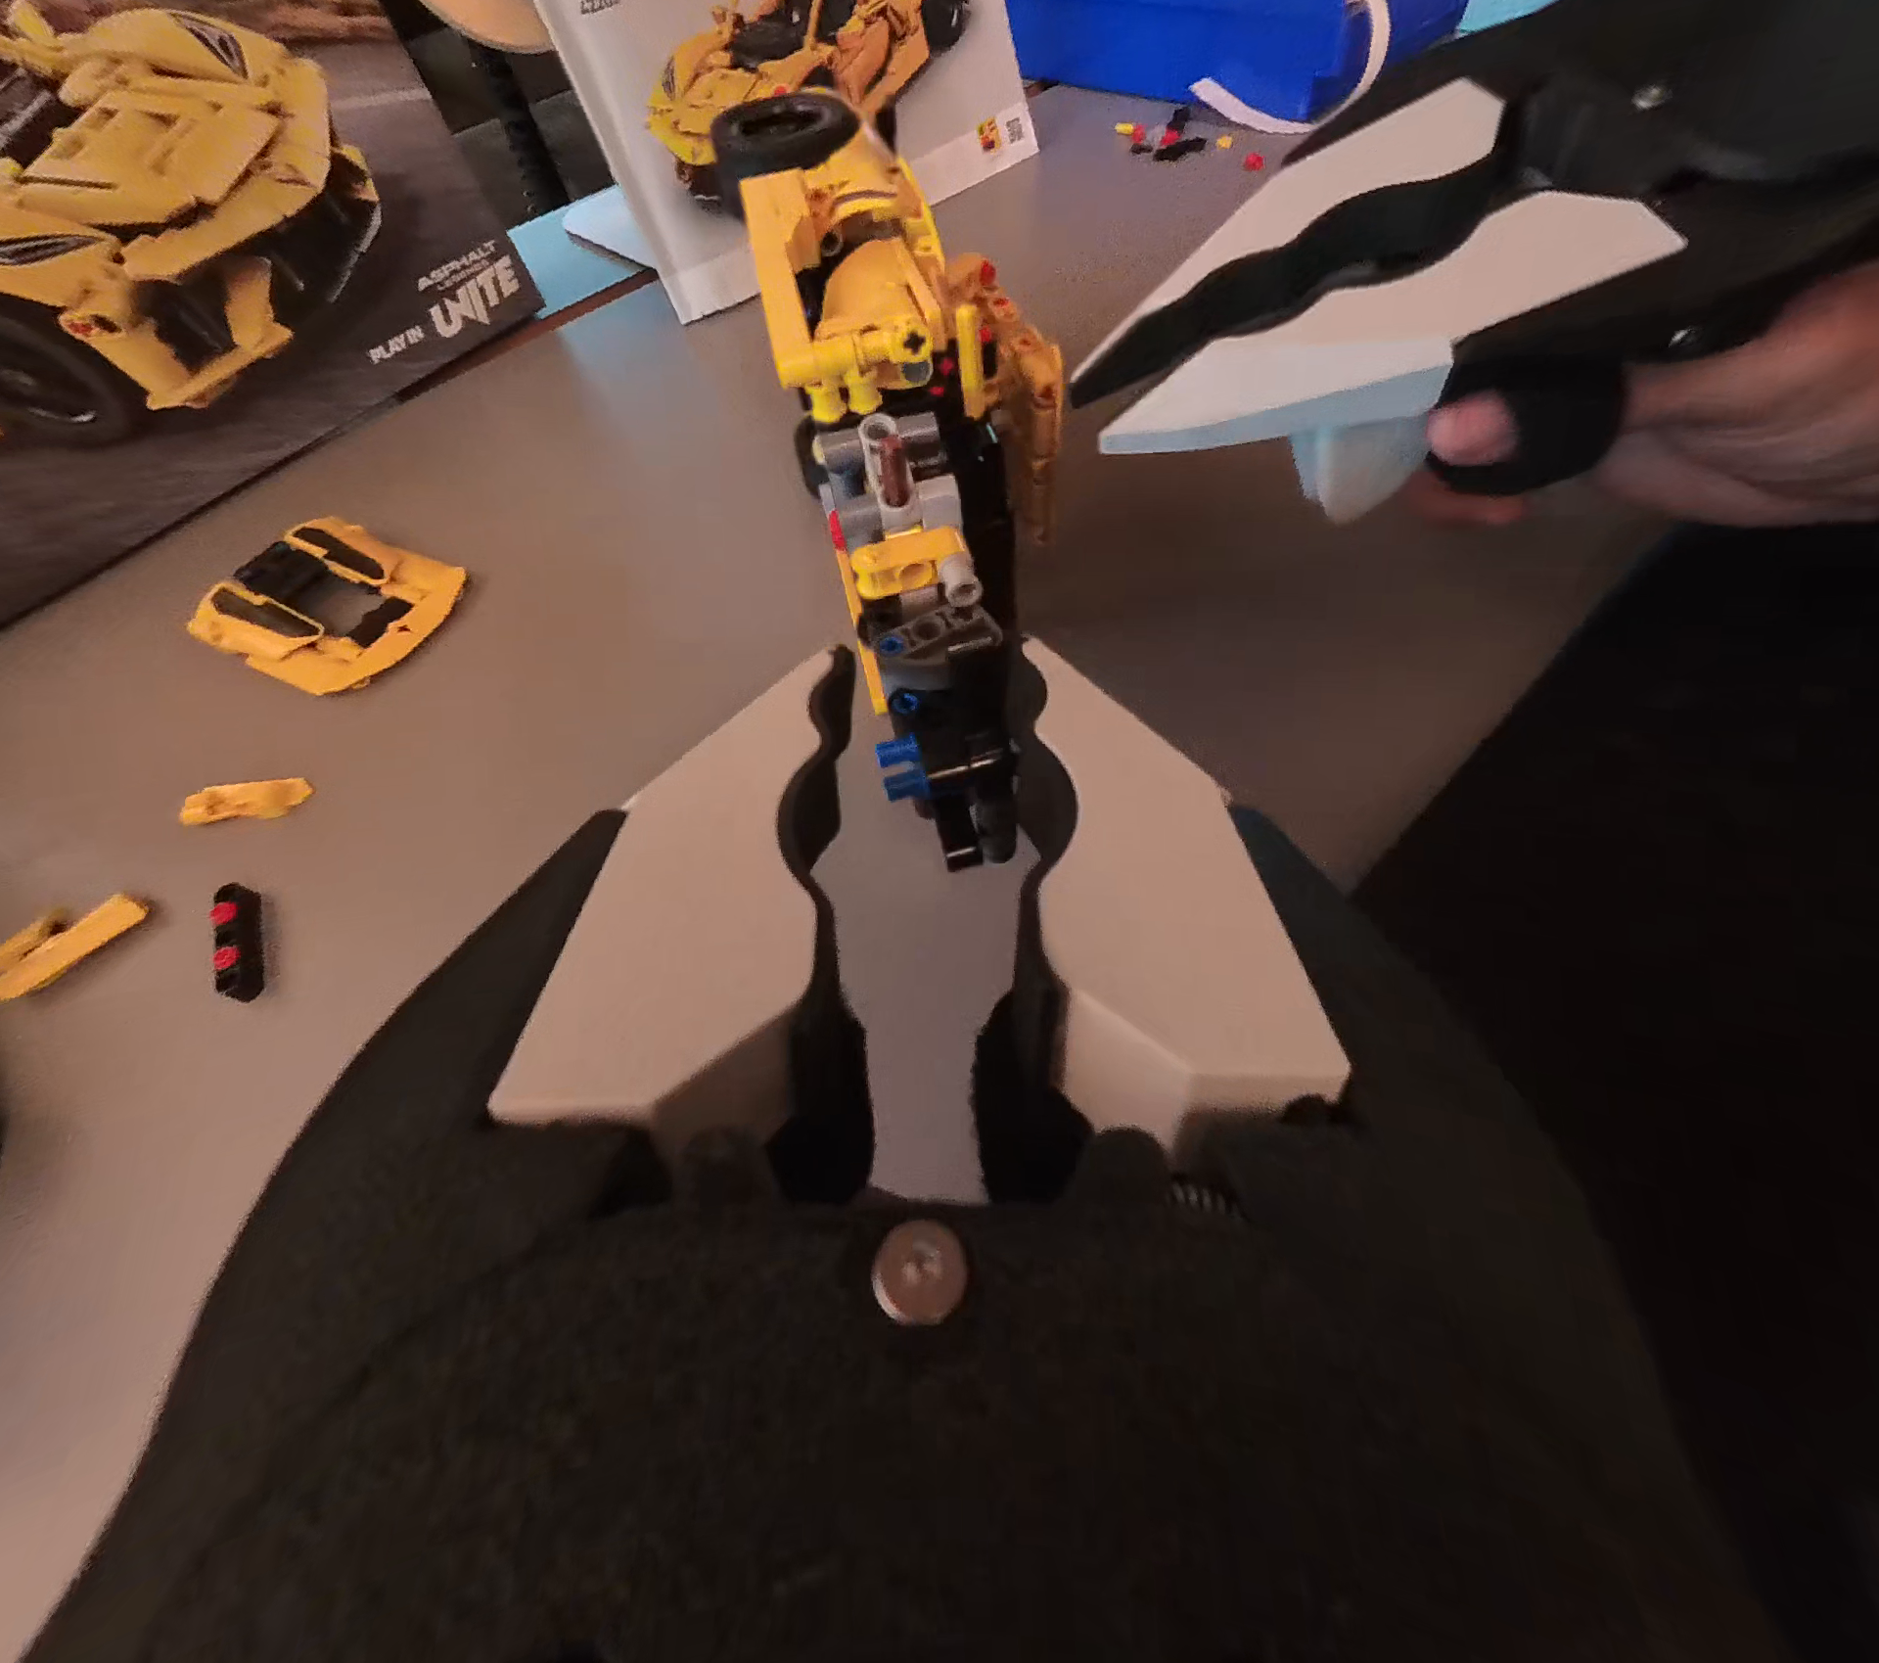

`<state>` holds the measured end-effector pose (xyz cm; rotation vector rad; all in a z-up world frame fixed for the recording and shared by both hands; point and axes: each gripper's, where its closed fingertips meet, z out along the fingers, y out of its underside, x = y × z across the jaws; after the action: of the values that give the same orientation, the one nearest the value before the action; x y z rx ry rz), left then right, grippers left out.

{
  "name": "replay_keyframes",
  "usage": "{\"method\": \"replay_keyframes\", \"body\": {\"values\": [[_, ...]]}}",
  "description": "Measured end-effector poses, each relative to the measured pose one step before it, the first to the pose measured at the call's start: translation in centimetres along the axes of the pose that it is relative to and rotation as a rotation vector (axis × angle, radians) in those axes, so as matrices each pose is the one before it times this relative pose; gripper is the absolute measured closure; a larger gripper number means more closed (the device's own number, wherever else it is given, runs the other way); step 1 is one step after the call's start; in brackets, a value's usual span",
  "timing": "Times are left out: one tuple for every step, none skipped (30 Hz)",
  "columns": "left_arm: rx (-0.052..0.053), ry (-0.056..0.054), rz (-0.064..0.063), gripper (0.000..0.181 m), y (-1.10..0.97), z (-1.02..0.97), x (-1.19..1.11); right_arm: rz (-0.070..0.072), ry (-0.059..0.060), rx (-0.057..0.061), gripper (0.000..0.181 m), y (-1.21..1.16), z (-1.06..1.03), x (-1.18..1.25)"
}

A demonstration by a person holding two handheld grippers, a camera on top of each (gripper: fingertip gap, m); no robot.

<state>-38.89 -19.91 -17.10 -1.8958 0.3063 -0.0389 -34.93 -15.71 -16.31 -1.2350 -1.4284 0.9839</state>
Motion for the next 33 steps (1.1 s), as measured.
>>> {"method": "replay_keyframes", "body": {"values": [[0.0025, 0.0027, -0.0080, 0.152, 0.102, -0.044, -0.210, -0.0098, 0.0104, 0.0033, 0.169, 0.146, -0.049, 0.103], [0.0026, -0.0024, -0.0065, 0.152, 0.101, -0.016, -0.225, 0.0049, -0.0013, -0.0002, 0.168, 0.111, -0.051, 0.031], [0.0030, -0.0079, 0.0013, 0.154, 0.114, -0.014, -0.251, 0.0124, -0.0003, -0.0072, 0.167, 0.139, -0.034, 0.094], [0.0052, -0.0159, 0.0076, 0.156, 0.078, -0.039, -0.338, 0.0092, -0.0014, -0.0013, 0.167, 0.043, -0.025, 0.053], [0.0053, -0.0233, 0.0110, 0.157, 0.077, -0.042, -0.476, 0.0038, -0.0014, 0.0013, 0.167, 0.041, 0.011, 0.005], [0.0061, -0.0256, 0.0127, 0.157, 0.048, -0.076, -0.528, 0.0017, -0.0001, -0.0081, 0.167, 0.180, 0.038, 0.015], [0.0074, -0.0246, 0.0103, 0.158, 0.034, -0.075, -0.558, 0.0000, 0.0013, -0.0126, 0.167, 0.224, 0.034, 0.038], [0.0104, -0.0199, 0.0059, 0.159, -0.007, -0.080, -0.523, 0.0000, -0.0010, -0.0063, 0.167, 0.128, -0.004, -0.031], [0.0180, -0.0124, -0.0011, 0.161, -0.113, -0.108, -0.456, 0.0013, -0.0043, -0.0019, 0.167, 0.103, -0.036, -0.079], [0.0245, -0.0016, -0.0087, 0.162, -0.217, -0.158, -0.344, 0.0028, -0.0049, -0.0042, 0.167, 0.131, -0.032, -0.088], [0.0272, 0.0132, -0.0147, 0.162, -0.266, -0.183, -0.166, 0.0019, -0.0025, -0.0060, 0.167, 0.158, 0.006, -0.028], [0.0308, 0.0205, -0.0210, 0.162, -0.348, -0.268, -0.123, 0.0032, 0.0026, -0.0047, 0.167, 0.083, -0.050, 0.031], [0.0416, 0.0196, -0.0290, 0.162, -0.518, -0.383, -0.206, 0.0032, 0.0006, -0.0016, 0.167, 0.059, -0.013, 0.021], [0.0517, 0.0194, -0.0384, 0.161, -0.641, -0.475, -0.311, 0.0027, -0.0010, 0.0020, 0.168, 0.023, -0.066, 0.043], [0.0541, 0.0178, -0.0506, 0.161, -0.673, -0.513, -0.482, 0.0052, -0.0001, 0.0031, 0.168, -0.005, -0.062, 0.010], [0.0507, 0.0204, -0.0643, 0.161, -0.621, -0.499, -0.592, 0.0064, -0.0001, 0.0012, 0.168, 0.009, -0.048, 0.042], [0.0357, 0.0245, -0.0645, 0.160, -0.438, -0.398, -0.595, 0.0075, -0.0003, -0.0002, 0.169, 0.038, -0.014, 0.040], [-0.0012, 0.0083, -0.0239, 0.158, 0.090, -0.227, -0.697, 0.0071, 0.0003, -0.0042, 0.169, 0.100, 0.012, 0.060], [-0.0483, -0.0333, 0.0496, 0.158, 0.811, -0.099, -1.027, 0.0053, 0.0038, -0.0067, 0.169, 0.133, 0.035, 0.111], [-0.0693, -0.0541, 0.1121, 0.152, 1.287, -0.099, -1.095, 0.0025, 0.0023, -0.0041, 0.169, 0.082, 0.019, 0.072], [-0.0578, -0.0575, 0.1305, 0.150, 1.560, -0.115, -0.999, 0.0011, -0.0007, -0.0017, 0.169, 0.031, 0.010, 0.012], [-0.0323, -0.0606, 0.0782, 0.152, 1.077, -0.094, -0.886, 0.0003, 0.0002, 0.0012, 0.170, -0.033, -0.006, 0.003], [0.0124, -0.0207, -0.0028, 0.151, -0.147, -0.209, -0.308, -0.0011, 0.0013, 0.0013, 0.170, -0.006, 0.002, 0.014], [0.0490, 0.0252, -0.0532, 0.152, -0.775, -0.294, 0.295, -0.0028, 0.0022, -0.0029, 0.171, 0.043, 0.032, 0.009], [0.0350, 0.0293, -0.0567, 0.157, -0.580, -0.212, 0.312, -0.0070, 0.0029, -0.0060, 0.171, 0.078, 0.028, 0.018], [0.0107, 0.0094, -0.0291, 0.158, -0.170, -0.082, -0.062, -0.0063, 0.0025, -0.0022, 0.171, 0.036, 0.016, 0.008], [0.0060, -0.0067, -0.0203, 0.158, -0.087, -0.054, -0.339, -0.0020, -0.0034, 0.0014, 0.171, -0.028, 0.017, -0.093], [0.0140, 0.0074, -0.0226, 0.158, -0.237, -0.087, -0.102, 0.0005, -0.0079, 0.0028, 0.170, -0.061, 0.003, -0.162], [0.0135, 0.0108, -0.0191, 0.158, -0.239, -0.073, 0.034, -0.0016, -0.0063, 0.0027, 0.170, -0.052, 0.005, -0.146], [0.0007, 0.0037, -0.0090, 0.158, -0.045, -0.008, -0.006, -0.0047, -0.0016, -0.0003, 0.170, -0.002, 0.028, -0.060], [-0.0142, 0.0045, -0.0014, 0.158, 0.194, 0.089, 0.063, -0.0044, 0.0028, -0.0059, 0.170, 0.083, 0.052, 0.029], [-0.0230, 0.0134, 0.0039, 0.158, 0.325, 0.156, 0.254, -0.0018, 0.0013, -0.0063, 0.170, 0.116, 0.046, 0.037], [-0.0301, 0.0041, 0.0099, 0.158, 0.374, 0.196, 0.165, 0.0023, -0.0012, -0.0028, 0.170, 0.062, 0.028, 0.004]]}}
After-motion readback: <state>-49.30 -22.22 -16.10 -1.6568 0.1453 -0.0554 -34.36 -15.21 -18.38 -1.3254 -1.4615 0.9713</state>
